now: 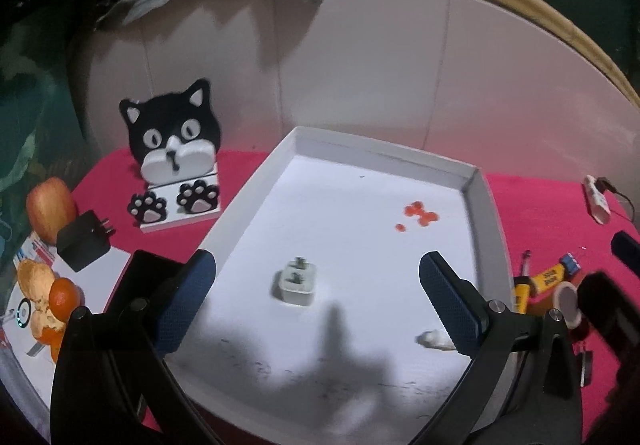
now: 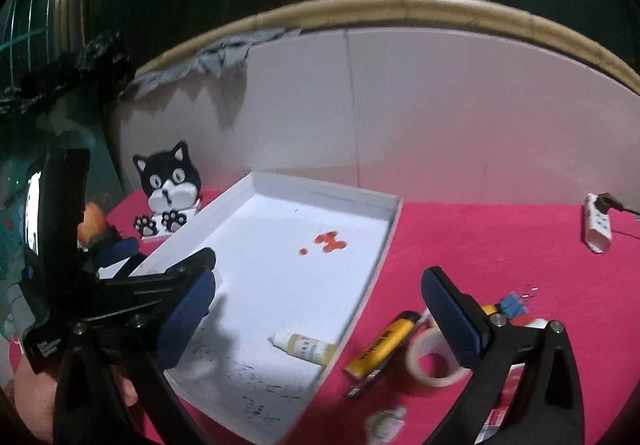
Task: Organize rigid objects
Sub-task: 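Move the right tool to the black charger and grasp it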
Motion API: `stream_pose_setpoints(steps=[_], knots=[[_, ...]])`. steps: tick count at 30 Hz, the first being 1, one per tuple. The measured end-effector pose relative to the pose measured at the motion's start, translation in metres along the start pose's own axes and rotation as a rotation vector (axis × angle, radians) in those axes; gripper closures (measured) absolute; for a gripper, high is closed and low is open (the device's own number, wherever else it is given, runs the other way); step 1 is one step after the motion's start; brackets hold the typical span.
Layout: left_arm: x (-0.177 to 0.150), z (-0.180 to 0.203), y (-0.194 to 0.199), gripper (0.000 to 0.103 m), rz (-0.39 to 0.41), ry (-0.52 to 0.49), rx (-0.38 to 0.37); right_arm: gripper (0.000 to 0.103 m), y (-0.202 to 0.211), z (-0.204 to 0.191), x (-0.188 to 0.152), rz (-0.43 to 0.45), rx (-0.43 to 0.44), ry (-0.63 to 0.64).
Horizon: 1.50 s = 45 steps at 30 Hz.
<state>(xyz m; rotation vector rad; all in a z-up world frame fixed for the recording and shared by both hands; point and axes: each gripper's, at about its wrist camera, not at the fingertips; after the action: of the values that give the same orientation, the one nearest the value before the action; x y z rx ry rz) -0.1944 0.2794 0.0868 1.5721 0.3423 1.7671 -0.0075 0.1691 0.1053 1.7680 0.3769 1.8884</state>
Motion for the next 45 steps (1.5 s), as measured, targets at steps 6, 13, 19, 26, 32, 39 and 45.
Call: stream_pose_setpoints(steps=[6, 13, 19, 26, 32, 39, 45], knots=[[-0.006, 0.018, 0.015, 0.0, -0.001, -0.021, -0.066, 0.0, 0.032, 0.042, -0.015, 0.043, -0.091, -0.04], [-0.032, 0.052, 0.035, 0.0, -0.041, -0.079, -0.206, 0.0, 0.066, 0.112, -0.055, 0.014, -0.224, -0.132], [-0.068, 0.096, 0.039, 0.0, -0.13, -0.199, -0.264, 0.0, 0.059, 0.143, -0.095, -0.138, -0.228, -0.163], [-0.121, 0.119, 0.047, 0.0, -0.205, -0.347, -0.301, 0.007, 0.041, 0.111, -0.127, -0.247, -0.055, -0.163], [-0.132, 0.108, 0.042, 0.0, -0.239, -0.349, -0.279, 0.041, 0.015, 0.078, -0.129, -0.332, 0.002, -0.066], [-0.138, 0.131, 0.034, 0.003, -0.238, -0.424, -0.284, 0.073, 0.02, 0.094, -0.136, -0.321, 0.001, -0.1], [-0.135, 0.13, 0.048, 0.017, -0.204, -0.404, -0.288, 0.073, 0.041, 0.123, -0.148, -0.306, -0.028, -0.196]])
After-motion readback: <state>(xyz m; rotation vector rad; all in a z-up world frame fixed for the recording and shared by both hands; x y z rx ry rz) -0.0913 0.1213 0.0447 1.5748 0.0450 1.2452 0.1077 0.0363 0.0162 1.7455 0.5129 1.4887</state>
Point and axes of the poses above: each gripper's, at about its wrist camera, not at the fingertips, and y roughly against the way its jaws point, z to its right, x to its top, and after that the axes turned 15 degrees about y, right-handed
